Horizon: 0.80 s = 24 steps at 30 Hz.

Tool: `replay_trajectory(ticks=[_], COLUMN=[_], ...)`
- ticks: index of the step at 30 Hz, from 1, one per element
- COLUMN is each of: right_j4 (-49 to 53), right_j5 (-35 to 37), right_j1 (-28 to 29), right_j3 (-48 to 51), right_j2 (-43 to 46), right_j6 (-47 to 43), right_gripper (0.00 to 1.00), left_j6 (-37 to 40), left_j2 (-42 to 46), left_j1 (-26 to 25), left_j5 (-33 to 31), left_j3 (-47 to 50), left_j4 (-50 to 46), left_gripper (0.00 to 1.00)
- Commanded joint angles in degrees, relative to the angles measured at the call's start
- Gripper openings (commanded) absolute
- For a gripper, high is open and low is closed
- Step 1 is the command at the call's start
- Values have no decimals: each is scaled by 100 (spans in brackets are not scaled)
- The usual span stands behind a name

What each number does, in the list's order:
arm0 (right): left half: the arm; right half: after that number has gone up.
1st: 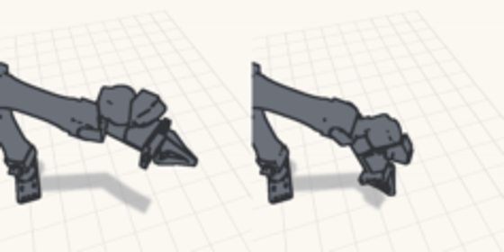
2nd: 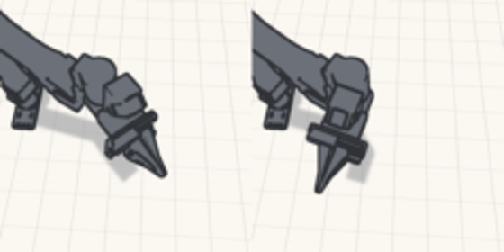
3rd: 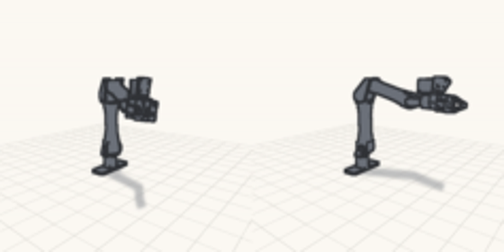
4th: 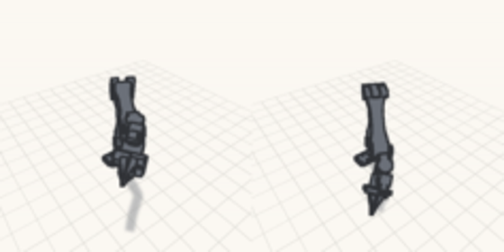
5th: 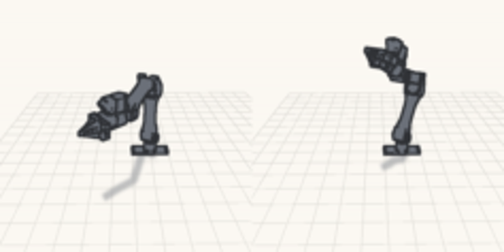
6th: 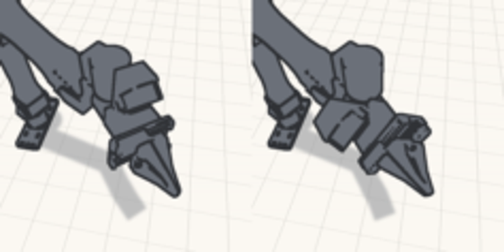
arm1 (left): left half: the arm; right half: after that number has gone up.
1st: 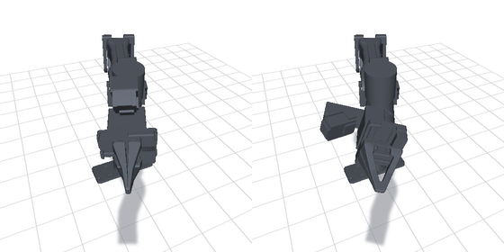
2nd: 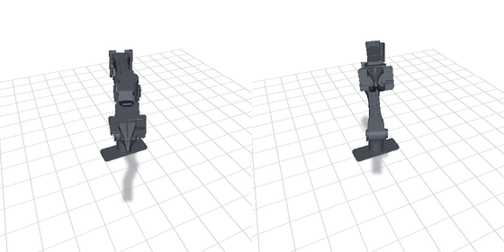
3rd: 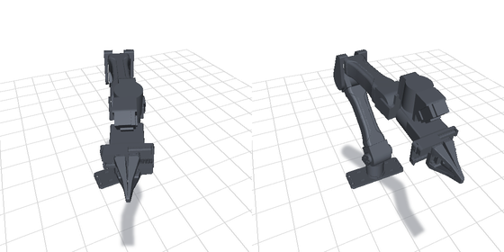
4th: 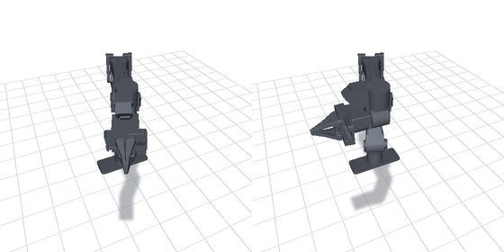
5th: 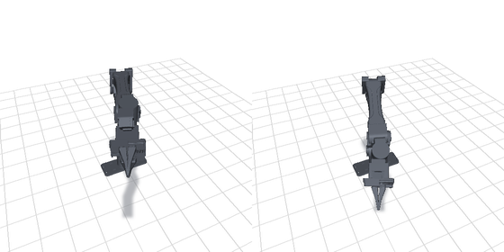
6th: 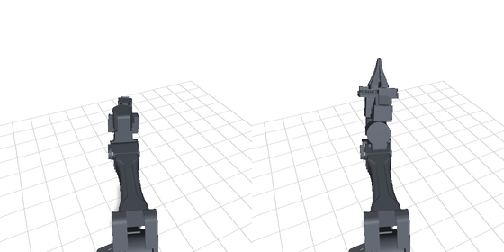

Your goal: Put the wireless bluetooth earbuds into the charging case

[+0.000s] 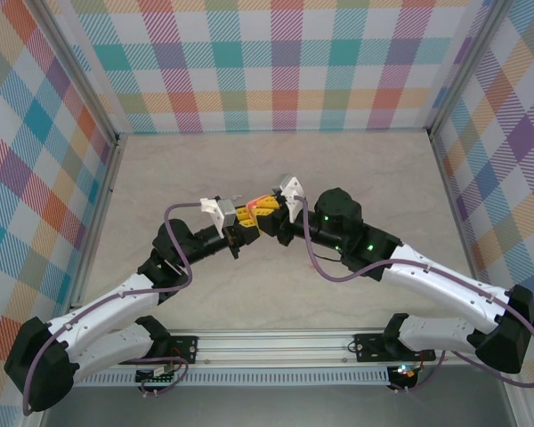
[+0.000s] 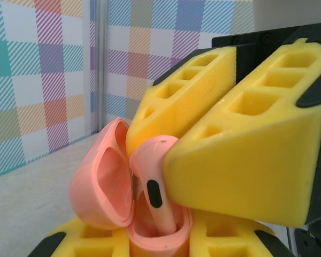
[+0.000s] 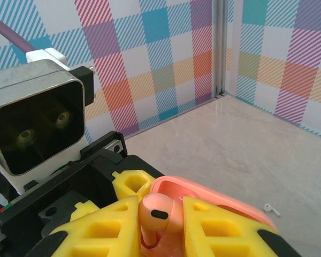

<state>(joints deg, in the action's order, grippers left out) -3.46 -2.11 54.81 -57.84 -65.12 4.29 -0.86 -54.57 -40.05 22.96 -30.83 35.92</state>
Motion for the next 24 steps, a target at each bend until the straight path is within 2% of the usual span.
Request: replay_trajectory(ticks=[1, 15, 24], right_j4=[-5, 276, 267], right_j5=[-183, -26, -18], right_j1=[-23, -23, -27], right_j3=[54, 310, 318], right_j2=[-103, 34, 44], right_j6=[360, 362, 483], right_gripper=[23, 24, 31], left_j6=[-29, 21, -27], left_j2=[102, 251, 333], left_j1=[-72, -72, -72], left_j5=[-10, -55, -46], left_j3=[-187, -235, -283], left_j4=[276, 202, 213], left_gripper=[10, 10, 11])
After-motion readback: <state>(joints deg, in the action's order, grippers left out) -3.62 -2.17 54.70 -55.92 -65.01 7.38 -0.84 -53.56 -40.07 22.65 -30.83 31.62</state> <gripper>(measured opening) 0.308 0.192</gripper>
